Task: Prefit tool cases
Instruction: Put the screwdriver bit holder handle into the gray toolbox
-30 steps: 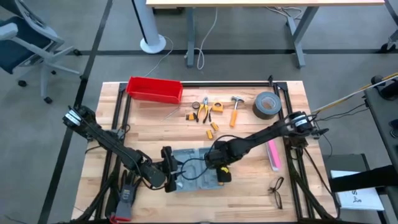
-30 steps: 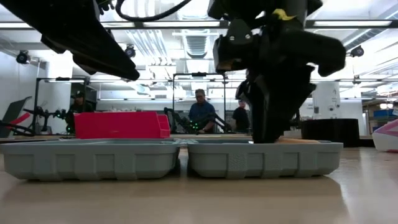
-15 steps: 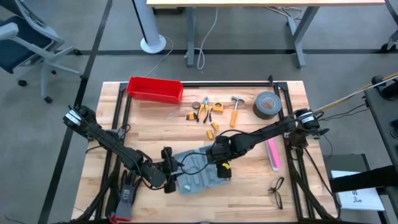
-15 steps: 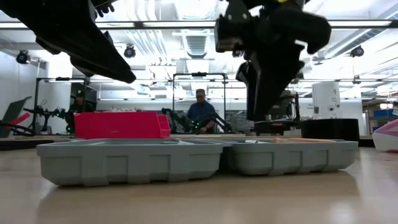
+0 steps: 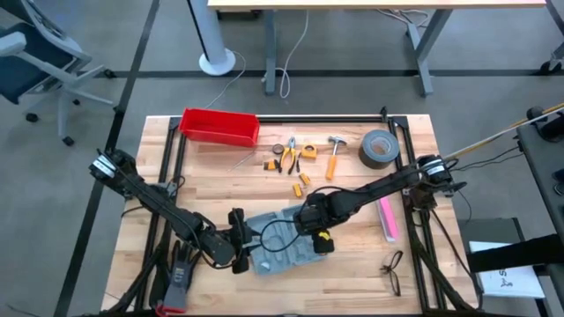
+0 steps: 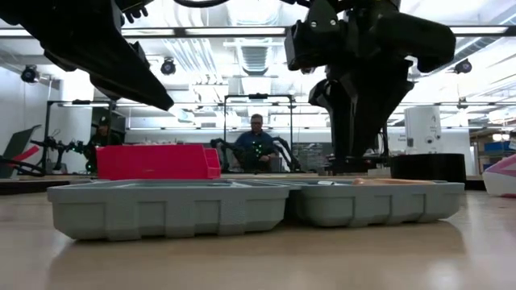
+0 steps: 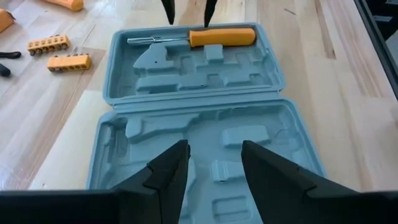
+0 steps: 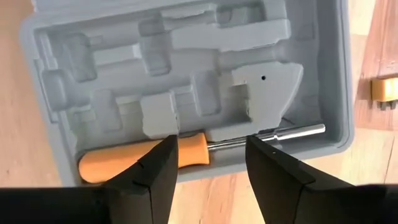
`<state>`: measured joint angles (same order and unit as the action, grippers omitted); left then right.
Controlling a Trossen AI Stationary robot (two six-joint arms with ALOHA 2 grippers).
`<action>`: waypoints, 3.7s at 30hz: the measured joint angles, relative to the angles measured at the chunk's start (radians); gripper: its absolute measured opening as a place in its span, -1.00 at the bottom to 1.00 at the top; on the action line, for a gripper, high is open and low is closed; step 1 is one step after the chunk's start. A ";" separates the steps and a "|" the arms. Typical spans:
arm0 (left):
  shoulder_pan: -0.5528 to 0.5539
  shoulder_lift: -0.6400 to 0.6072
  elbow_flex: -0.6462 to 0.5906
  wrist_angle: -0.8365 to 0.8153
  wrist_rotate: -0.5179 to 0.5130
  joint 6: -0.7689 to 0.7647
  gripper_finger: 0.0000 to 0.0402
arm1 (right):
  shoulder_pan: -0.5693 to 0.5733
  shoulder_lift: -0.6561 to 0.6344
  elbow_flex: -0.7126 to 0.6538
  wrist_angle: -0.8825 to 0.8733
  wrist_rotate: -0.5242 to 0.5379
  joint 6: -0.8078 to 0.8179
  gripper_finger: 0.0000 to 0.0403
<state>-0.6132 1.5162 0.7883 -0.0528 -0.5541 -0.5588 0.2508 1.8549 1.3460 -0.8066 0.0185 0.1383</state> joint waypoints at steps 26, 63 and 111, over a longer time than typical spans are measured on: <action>0.000 -0.001 0.000 0.000 0.050 -0.004 -0.21 | 0.000 0.028 0.021 0.016 0.003 0.026 -0.21; 0.000 -0.008 0.000 -0.001 0.109 -0.003 -0.21 | -0.003 0.031 0.026 -0.028 0.008 -0.022 -0.28; 0.026 0.044 -0.026 -0.136 0.222 -0.092 -0.21 | 0.260 0.012 -0.074 -0.134 0.181 0.702 -0.52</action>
<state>-0.5871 1.5603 0.7620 -0.1888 -0.3326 -0.6504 0.5112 1.8671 1.2720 -0.9408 0.2000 0.8406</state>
